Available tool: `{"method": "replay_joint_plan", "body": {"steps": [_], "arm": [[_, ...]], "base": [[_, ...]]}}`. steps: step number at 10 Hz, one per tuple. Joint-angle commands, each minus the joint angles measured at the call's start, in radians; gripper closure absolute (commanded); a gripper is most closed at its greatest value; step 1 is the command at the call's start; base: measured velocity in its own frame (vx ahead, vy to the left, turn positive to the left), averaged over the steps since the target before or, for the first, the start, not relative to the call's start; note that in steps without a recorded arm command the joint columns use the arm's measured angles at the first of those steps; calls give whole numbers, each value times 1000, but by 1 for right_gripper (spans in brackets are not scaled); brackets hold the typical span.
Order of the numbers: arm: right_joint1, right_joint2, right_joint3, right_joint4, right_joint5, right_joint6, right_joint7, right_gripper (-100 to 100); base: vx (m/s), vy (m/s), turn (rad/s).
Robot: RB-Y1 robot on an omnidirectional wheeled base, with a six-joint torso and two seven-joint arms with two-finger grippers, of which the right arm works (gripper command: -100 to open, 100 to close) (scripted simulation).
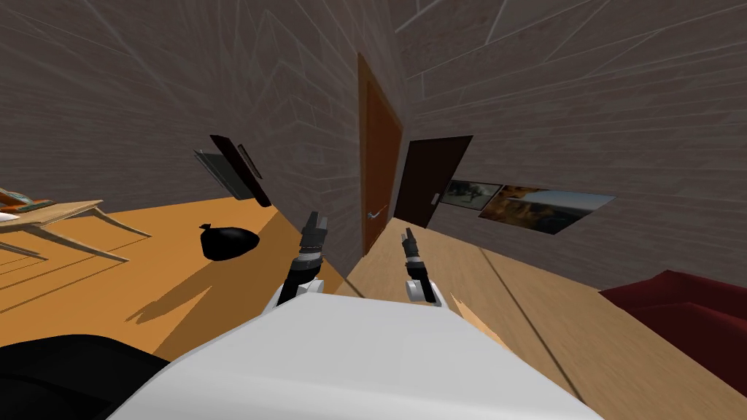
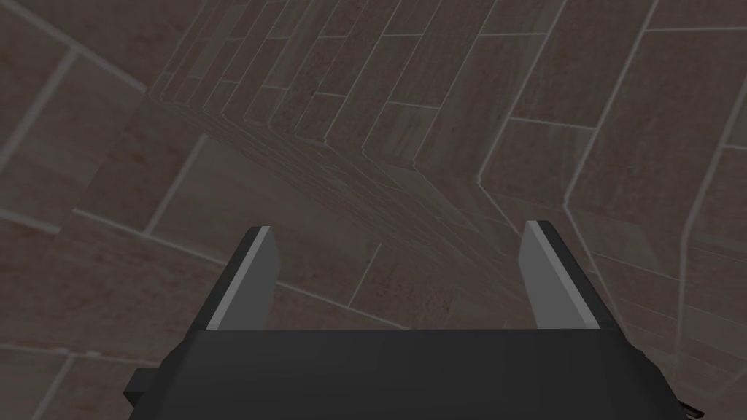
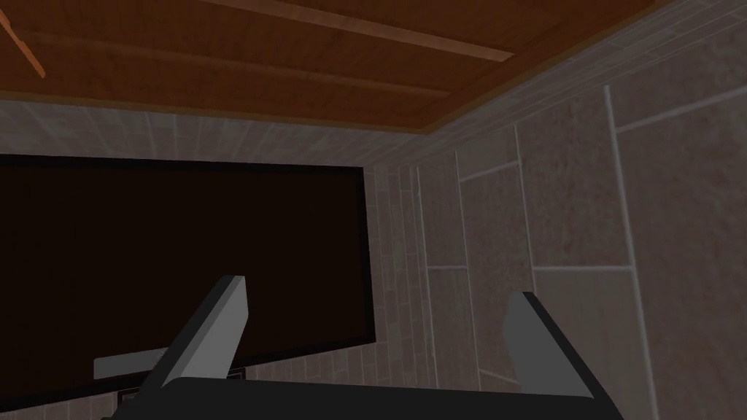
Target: Push the door open
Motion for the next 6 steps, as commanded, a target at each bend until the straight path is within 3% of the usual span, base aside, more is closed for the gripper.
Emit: {"method": "replay_joint_plan", "body": {"steps": [1,6], "arm": [[-18,-3,6,38,7,-11,-11,-100],[-64,-5,31,152,29,-44,-40,-100]], "base": [[77,-88,78],[67,-95,86]]}}
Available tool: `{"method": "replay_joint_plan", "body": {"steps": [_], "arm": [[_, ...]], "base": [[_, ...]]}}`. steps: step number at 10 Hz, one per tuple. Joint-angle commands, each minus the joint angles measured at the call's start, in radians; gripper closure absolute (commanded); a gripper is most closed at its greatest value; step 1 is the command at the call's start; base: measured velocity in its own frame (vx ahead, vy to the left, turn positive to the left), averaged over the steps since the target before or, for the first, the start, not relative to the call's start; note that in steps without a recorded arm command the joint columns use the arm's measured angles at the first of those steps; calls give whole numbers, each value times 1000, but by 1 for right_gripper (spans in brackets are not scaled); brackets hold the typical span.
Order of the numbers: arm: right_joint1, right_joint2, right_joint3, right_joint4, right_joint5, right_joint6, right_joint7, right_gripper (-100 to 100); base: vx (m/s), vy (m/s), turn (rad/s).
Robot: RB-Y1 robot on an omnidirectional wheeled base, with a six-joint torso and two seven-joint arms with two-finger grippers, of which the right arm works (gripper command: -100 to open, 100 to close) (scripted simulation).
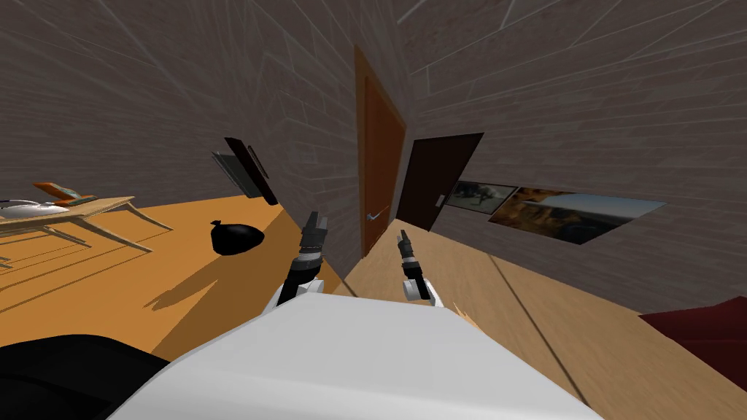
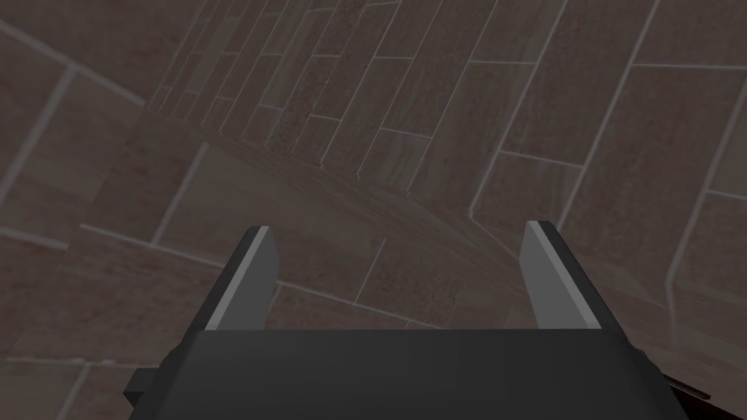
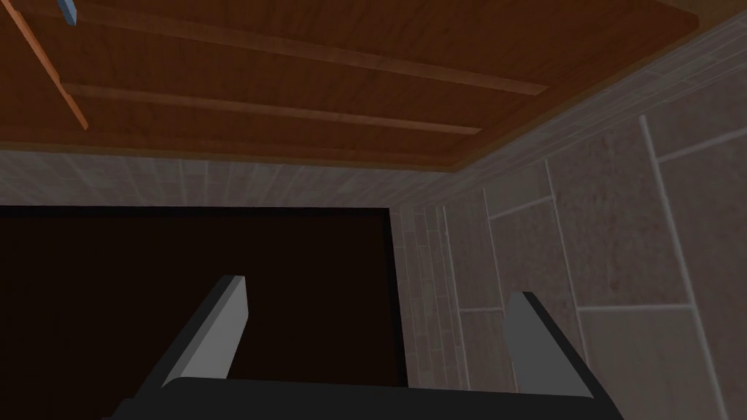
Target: Push the door open
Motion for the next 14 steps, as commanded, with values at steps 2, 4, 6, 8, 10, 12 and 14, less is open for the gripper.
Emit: {"method": "replay_joint_plan", "body": {"steps": [2,4,6,8,10,12,14], "arm": [[-26,1,13,70,13,-26,-15,-100],[-45,1,23,117,22,-40,-27,-100],[-64,1,33,163,31,-54,-39,-100],[-82,2,42,210,41,-67,-51,-100],[-101,3,52,257,50,-81,-63,-100],[-120,4,62,303,59,-95,-75,-100],[-138,5,72,349,68,-108,-86,-100]], "base": [[84,-91,69],[69,-98,90],[76,-86,82],[81,-76,92],[71,-80,68],[78,-77,91],[86,-70,73]]}}
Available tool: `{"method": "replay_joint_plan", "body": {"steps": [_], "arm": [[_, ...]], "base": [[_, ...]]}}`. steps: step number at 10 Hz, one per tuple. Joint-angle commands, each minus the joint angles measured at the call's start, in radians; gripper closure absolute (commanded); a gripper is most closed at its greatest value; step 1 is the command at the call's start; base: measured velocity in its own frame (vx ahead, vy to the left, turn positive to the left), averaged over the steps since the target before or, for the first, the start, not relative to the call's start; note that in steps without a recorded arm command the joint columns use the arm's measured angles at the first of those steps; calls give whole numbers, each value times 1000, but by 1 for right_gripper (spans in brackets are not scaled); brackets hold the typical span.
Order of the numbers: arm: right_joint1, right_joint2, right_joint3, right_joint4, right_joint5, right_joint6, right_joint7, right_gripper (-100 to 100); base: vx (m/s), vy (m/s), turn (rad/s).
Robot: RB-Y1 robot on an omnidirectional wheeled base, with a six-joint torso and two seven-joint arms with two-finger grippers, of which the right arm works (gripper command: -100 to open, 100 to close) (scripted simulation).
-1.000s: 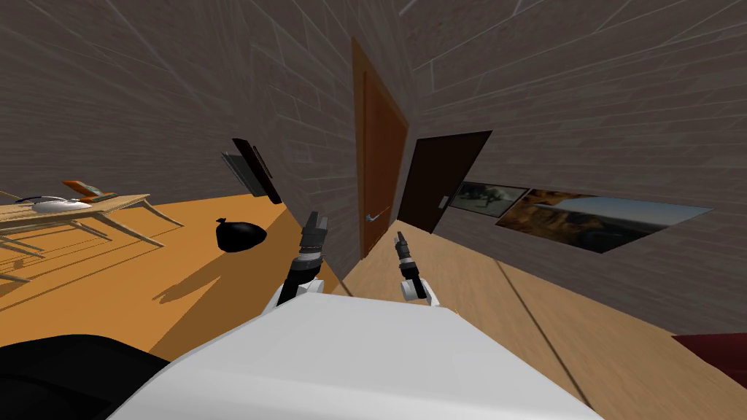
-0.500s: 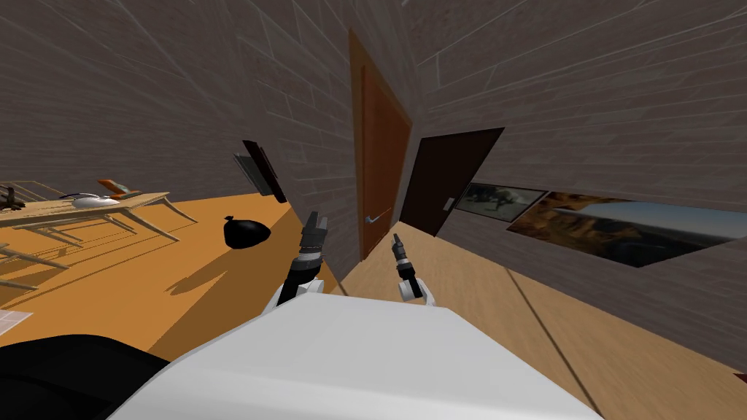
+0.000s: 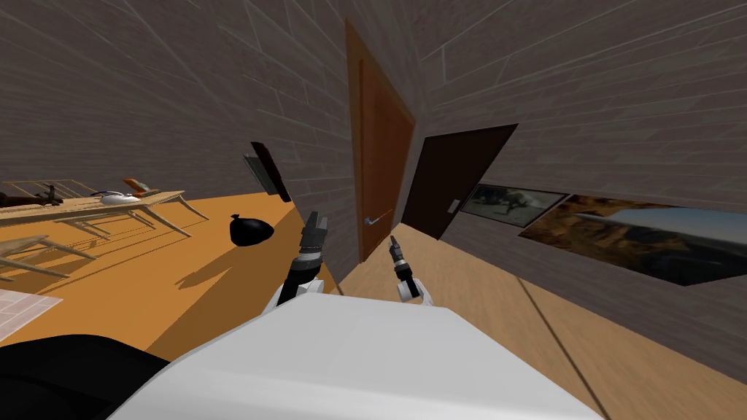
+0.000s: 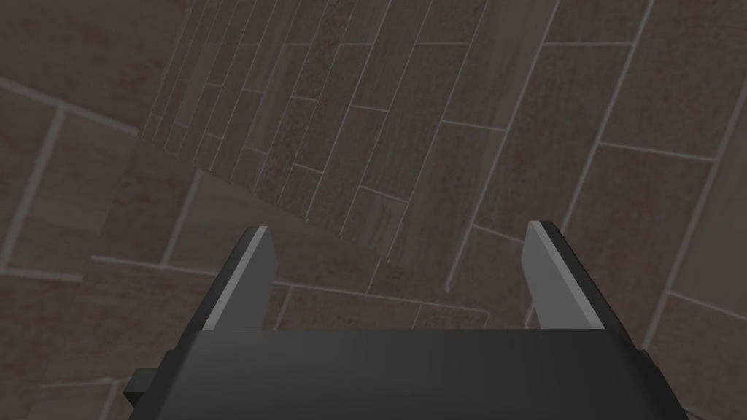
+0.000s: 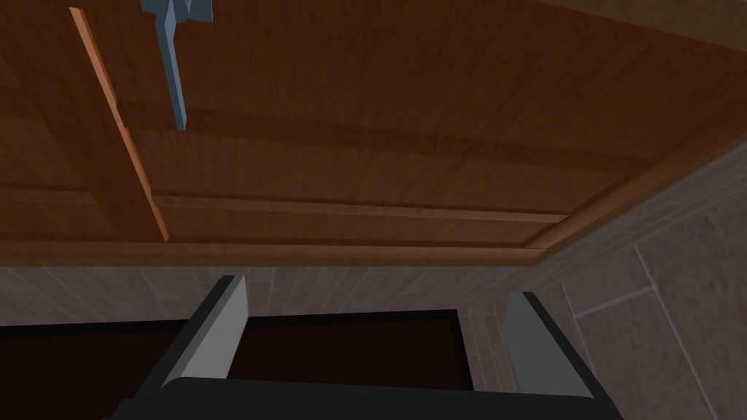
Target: Push the door open
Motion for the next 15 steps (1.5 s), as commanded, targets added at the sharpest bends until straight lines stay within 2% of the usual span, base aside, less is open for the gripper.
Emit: {"method": "replay_joint_plan", "body": {"steps": [1,15], "arm": [[-16,4,8,43,8,-15,-8,-100],[-136,25,71,340,67,-102,-83,-100]], "base": [[85,-77,73],[79,-65,78]]}}
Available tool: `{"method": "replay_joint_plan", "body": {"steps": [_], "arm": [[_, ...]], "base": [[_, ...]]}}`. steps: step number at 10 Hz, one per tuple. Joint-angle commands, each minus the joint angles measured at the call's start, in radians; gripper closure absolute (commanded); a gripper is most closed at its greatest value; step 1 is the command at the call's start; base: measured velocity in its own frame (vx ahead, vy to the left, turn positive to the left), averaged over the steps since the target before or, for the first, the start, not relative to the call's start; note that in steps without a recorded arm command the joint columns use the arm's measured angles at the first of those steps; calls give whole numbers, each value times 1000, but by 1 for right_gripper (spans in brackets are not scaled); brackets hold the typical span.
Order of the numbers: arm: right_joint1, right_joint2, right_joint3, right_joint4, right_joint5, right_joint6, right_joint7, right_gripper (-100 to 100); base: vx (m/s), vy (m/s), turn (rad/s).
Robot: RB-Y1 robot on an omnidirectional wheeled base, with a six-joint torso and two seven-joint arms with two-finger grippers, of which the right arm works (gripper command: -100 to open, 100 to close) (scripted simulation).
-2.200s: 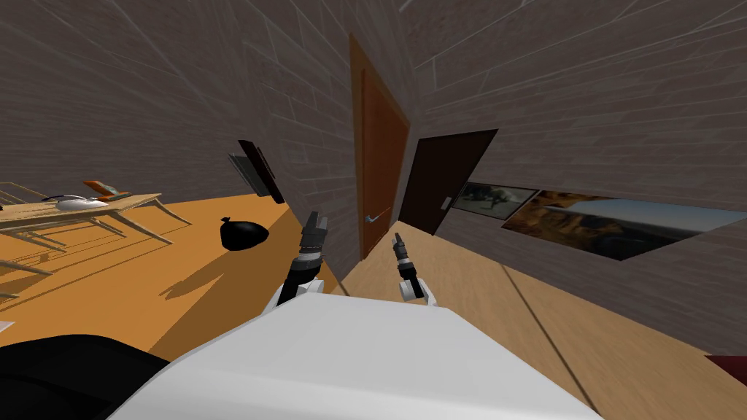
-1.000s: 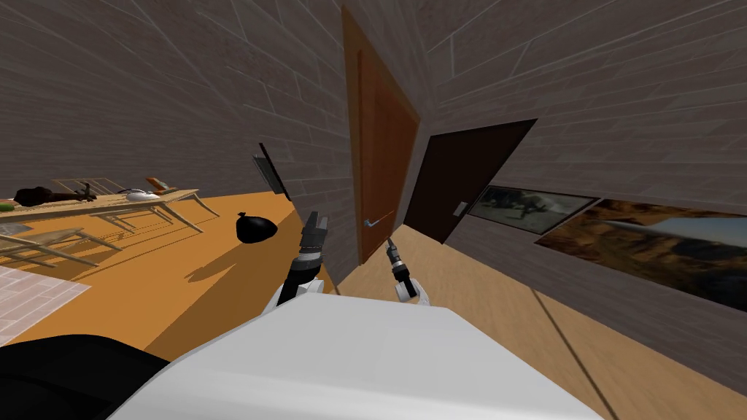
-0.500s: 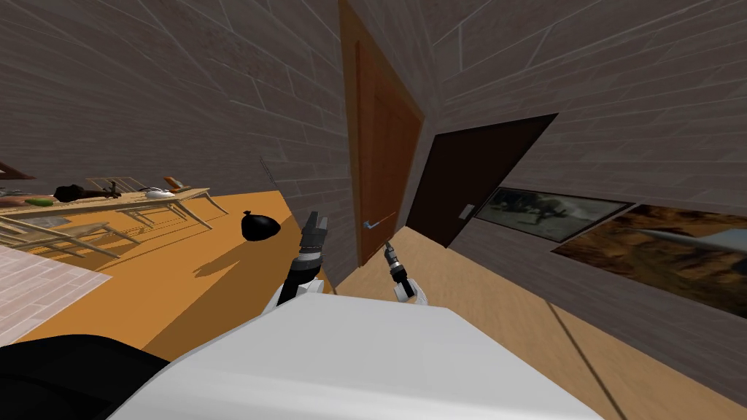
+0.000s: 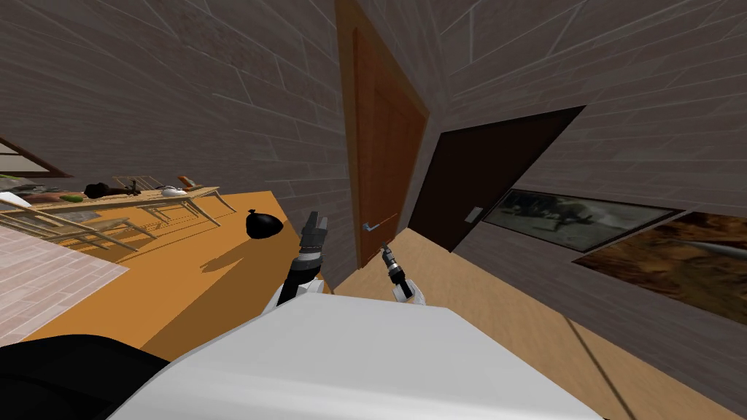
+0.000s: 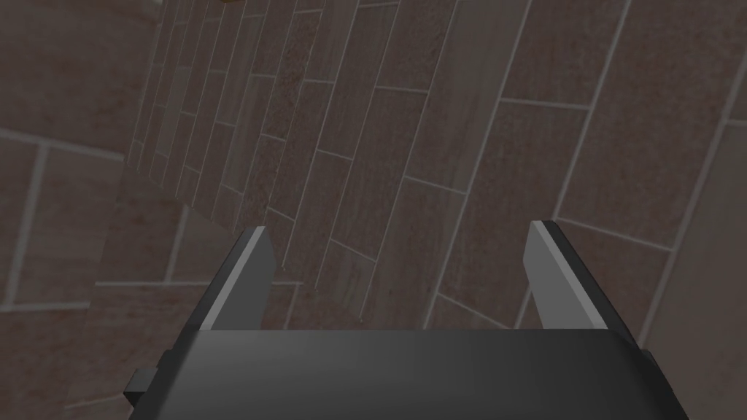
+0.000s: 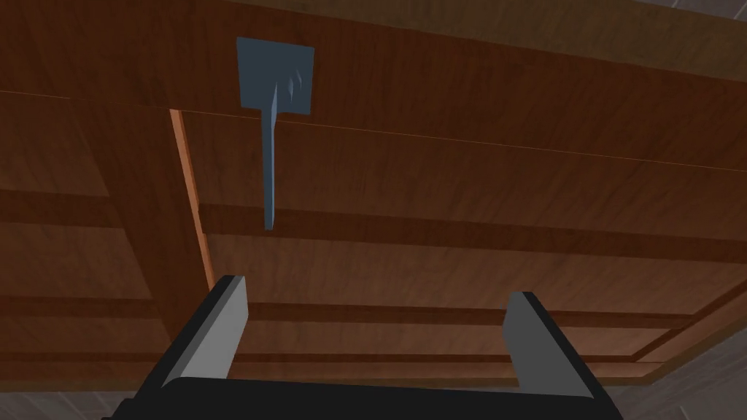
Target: Push the door open
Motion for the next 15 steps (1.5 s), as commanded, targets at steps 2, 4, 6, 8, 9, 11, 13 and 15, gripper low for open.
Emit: {"method": "replay_joint_plan", "body": {"steps": [2,4,6,8,9,11,13,15], "arm": [[-21,5,11,52,10,-16,-14,-100],[-43,12,22,106,21,-32,-28,-100],[-56,17,29,139,28,-42,-36,-100],[-82,27,43,203,40,-60,-52,-100],[-87,29,45,216,43,-64,-56,-100],[-103,37,54,256,51,-76,-66,-100],[-118,44,61,292,58,-87,-75,-100],[-133,53,69,328,65,-97,-84,-100]], "base": [[79,-64,67],[105,-70,98],[99,-73,58],[126,-78,105],[126,-77,71],[95,-65,72],[90,-75,62],[108,-68,67]]}}
